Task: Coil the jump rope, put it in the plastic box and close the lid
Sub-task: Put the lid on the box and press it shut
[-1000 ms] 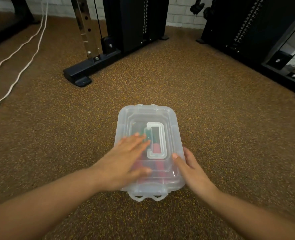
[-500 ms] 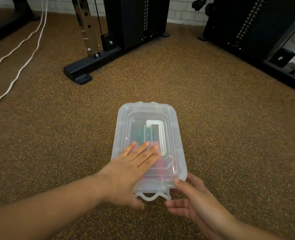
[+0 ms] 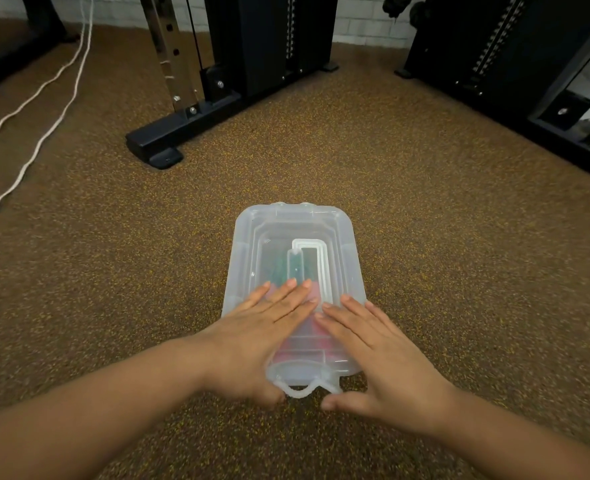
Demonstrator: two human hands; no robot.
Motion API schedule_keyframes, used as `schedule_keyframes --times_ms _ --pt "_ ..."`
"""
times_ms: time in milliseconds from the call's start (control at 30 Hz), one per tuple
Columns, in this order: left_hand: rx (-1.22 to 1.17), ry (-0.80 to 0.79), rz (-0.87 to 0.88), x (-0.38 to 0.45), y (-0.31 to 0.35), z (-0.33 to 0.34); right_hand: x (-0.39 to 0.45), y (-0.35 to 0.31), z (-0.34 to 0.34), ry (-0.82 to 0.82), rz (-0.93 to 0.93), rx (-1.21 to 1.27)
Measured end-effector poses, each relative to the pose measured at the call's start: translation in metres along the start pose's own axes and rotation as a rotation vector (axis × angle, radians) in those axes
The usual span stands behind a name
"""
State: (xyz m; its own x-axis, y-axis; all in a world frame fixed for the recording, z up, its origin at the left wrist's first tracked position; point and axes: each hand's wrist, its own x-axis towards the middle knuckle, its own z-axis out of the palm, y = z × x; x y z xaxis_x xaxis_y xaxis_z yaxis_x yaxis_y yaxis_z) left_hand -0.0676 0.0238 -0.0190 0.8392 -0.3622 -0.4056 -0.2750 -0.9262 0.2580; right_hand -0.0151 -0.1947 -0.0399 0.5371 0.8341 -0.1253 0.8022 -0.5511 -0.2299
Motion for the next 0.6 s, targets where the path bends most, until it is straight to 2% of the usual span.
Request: schedule_keyframes --times_ms 267,433,533,600 --pt "-0.08 -0.138 0.041 0.003 -0.004 -0.012 0.001 0.006 0.001 0.058 -0.059 -0.03" --pt "-0.145 -0.167 0.063 0.003 -0.008 -0.015 0.002 0.006 -0.001 0.093 -0.08 -0.071" --pt "-0.129 -0.111 0.042 0.002 -0.008 -0.016 0.008 0.008 -0.012 0.107 -0.107 0.057" --pt "-0.165 0.01 -0.018 0.005 -0.012 -0.019 0.018 0.012 -0.023 0.146 -0.03 0.232"
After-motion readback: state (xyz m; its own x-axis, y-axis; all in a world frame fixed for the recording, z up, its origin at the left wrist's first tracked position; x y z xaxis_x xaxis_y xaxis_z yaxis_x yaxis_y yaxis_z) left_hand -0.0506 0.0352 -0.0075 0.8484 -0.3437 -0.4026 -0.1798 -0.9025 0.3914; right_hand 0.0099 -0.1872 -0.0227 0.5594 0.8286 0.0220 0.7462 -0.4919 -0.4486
